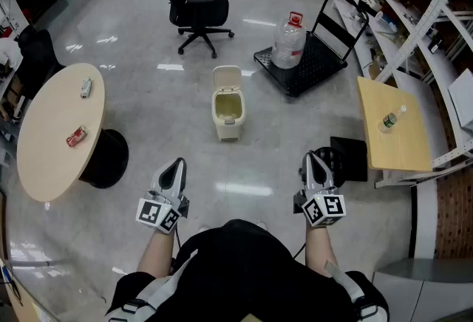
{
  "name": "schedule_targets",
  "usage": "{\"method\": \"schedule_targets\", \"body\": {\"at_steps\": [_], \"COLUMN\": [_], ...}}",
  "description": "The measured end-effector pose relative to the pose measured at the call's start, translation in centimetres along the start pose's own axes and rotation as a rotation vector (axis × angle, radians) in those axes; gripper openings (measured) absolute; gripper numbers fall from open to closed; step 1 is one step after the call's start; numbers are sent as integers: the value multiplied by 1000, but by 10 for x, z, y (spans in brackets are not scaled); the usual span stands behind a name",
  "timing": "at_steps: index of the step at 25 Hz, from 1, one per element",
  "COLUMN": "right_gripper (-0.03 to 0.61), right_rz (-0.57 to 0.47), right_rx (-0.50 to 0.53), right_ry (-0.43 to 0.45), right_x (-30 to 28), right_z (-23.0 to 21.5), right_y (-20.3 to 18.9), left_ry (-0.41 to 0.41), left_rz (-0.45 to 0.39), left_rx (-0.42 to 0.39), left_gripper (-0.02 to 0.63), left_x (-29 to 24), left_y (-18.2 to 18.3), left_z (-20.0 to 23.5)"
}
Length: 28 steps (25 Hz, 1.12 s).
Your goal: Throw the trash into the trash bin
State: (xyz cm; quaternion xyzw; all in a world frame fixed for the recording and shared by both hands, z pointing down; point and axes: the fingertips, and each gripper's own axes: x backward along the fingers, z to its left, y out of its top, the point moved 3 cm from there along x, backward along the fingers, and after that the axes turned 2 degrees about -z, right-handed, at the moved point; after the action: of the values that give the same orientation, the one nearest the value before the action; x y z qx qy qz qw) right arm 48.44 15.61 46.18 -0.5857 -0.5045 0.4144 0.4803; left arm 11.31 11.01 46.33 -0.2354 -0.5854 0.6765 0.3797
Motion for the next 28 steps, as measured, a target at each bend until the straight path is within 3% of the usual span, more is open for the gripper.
{"method": "schedule_targets", "body": {"at_steps": [13, 21, 28], "right_gripper": [3, 5, 5], "right_rz": [-5, 46, 27], "right_rx": [-13, -33, -37], "right_ry": [10, 129, 175], "right_x": [2, -12, -44], "right_z": [0, 23, 61], "right_y": [-12, -23, -17], "left_ry": [24, 73, 128], "left_rz": [-13, -35, -66], "left_rx": [26, 17, -11], "left_gripper": [0, 0, 0], "left_x": [13, 25, 49], "left_y": [3, 9, 28], "left_z": [1, 15, 48]}}
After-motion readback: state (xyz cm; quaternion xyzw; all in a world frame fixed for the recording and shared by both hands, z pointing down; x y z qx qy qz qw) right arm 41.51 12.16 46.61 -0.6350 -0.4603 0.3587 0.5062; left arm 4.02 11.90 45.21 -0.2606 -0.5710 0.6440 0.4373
